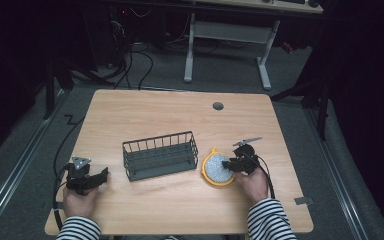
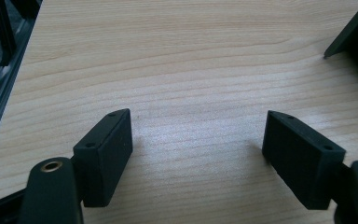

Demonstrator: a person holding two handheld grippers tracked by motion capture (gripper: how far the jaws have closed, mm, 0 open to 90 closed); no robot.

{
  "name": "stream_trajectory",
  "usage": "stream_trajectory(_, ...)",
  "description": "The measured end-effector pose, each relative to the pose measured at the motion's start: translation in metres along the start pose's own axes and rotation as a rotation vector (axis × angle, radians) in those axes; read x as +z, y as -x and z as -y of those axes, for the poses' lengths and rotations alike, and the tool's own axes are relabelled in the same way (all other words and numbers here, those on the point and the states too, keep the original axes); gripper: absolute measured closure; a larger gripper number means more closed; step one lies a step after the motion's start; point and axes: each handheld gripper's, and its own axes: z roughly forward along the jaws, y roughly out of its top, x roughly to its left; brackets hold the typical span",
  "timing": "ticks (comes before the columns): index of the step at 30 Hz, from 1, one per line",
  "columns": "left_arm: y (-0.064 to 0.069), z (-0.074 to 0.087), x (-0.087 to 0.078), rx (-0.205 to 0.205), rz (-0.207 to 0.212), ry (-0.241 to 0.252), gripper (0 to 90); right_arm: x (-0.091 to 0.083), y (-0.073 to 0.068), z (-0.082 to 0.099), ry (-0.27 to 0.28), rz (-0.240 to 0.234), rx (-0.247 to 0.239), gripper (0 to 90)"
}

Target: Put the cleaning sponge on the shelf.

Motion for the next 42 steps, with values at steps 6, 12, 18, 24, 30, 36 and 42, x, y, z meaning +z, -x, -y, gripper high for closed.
stream_trajectory(6,0.000,0.000,0.000,0.003,0.003,0.000,24.6,-0.003,-0.001,-0.004,-0.007,-0.002,-0.029,80.2)
stream_trajectory(12,0.000,0.000,0.000,0.004,0.004,-0.001,24.4,-0.010,0.000,-0.004,0.050,-0.036,-0.023,81.9)
stream_trajectory(18,0.000,0.000,0.000,0.004,0.005,0.000,24.4,-0.025,0.000,-0.006,0.083,-0.046,-0.034,82.1)
stream_trajectory(24,0.000,0.000,0.000,0.004,0.005,0.000,24.5,-0.037,0.001,-0.008,0.110,-0.043,-0.037,82.2)
stream_trajectory(30,0.000,0.000,0.000,0.005,0.005,-0.001,24.3,-0.051,0.001,-0.013,0.142,-0.042,-0.051,82.2)
stream_trajectory(36,0.000,0.000,0.000,0.006,0.005,-0.001,24.1,-0.068,0.000,-0.021,0.183,-0.051,-0.062,82.2)
stream_trajectory(42,0.000,0.000,0.000,0.007,0.006,-0.001,24.1,-0.082,-0.002,-0.033,0.218,-0.066,-0.063,82.2)
